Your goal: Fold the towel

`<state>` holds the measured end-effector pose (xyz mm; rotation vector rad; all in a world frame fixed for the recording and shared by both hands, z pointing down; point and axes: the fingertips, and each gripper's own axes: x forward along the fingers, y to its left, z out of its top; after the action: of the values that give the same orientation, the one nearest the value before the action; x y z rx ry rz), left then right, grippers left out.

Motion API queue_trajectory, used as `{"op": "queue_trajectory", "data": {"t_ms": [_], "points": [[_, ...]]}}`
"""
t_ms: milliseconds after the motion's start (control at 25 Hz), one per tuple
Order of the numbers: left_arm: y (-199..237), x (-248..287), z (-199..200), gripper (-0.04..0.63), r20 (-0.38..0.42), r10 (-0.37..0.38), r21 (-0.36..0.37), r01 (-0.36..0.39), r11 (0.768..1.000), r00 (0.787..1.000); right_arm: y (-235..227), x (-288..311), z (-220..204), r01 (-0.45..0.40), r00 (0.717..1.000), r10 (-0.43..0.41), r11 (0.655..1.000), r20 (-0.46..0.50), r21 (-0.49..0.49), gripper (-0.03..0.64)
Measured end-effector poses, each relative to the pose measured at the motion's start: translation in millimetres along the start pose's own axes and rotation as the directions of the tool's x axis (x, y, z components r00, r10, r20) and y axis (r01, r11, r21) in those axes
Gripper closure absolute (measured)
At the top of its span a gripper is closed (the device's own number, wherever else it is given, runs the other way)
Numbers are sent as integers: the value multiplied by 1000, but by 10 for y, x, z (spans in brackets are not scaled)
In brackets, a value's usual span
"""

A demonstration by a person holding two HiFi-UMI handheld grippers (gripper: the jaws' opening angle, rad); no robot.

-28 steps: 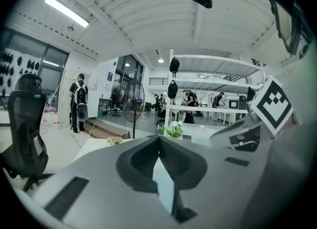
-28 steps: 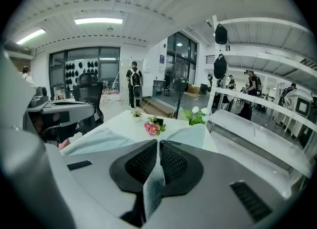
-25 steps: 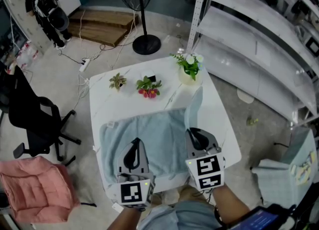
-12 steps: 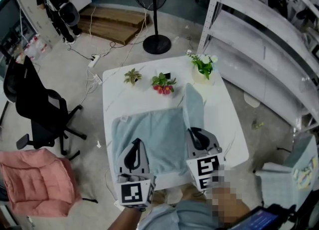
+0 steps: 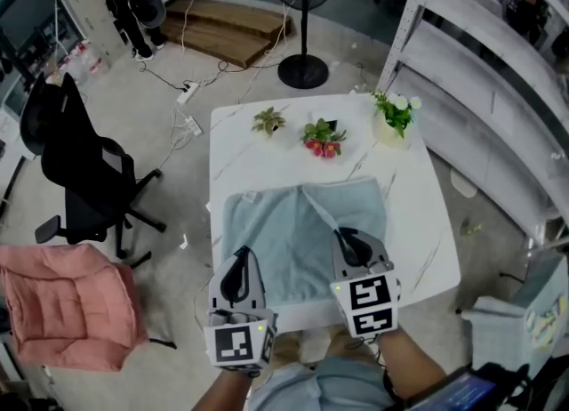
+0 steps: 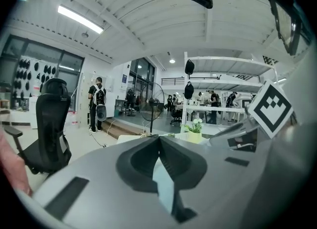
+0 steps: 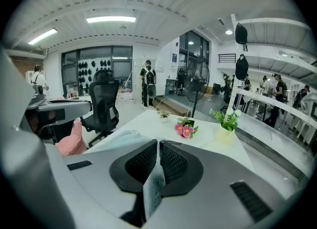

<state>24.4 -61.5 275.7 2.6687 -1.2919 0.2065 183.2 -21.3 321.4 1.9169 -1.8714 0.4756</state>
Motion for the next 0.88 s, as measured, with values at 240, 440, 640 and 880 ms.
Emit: {"op": "queue_trajectory", "data": {"t_ms": [240, 440, 640, 880], "points": [[247, -137, -41, 591, 2, 31, -17, -31, 999, 1000, 250, 76, 45, -18, 1000, 18, 1000, -6, -21, 584], [453, -244, -69, 591, 5, 56, -27, -56, 998, 998, 436, 156, 88, -27, 1000, 27, 999, -6, -28, 583], [689, -368, -95, 591, 1, 92, -38, -92, 995, 996, 655, 232, 139, -48, 999, 48, 998, -6, -40, 584], [932, -490, -136, 591, -4, 127, -49, -127, 991, 992, 885, 345, 215, -70, 998, 70, 996, -4, -56, 583]]}}
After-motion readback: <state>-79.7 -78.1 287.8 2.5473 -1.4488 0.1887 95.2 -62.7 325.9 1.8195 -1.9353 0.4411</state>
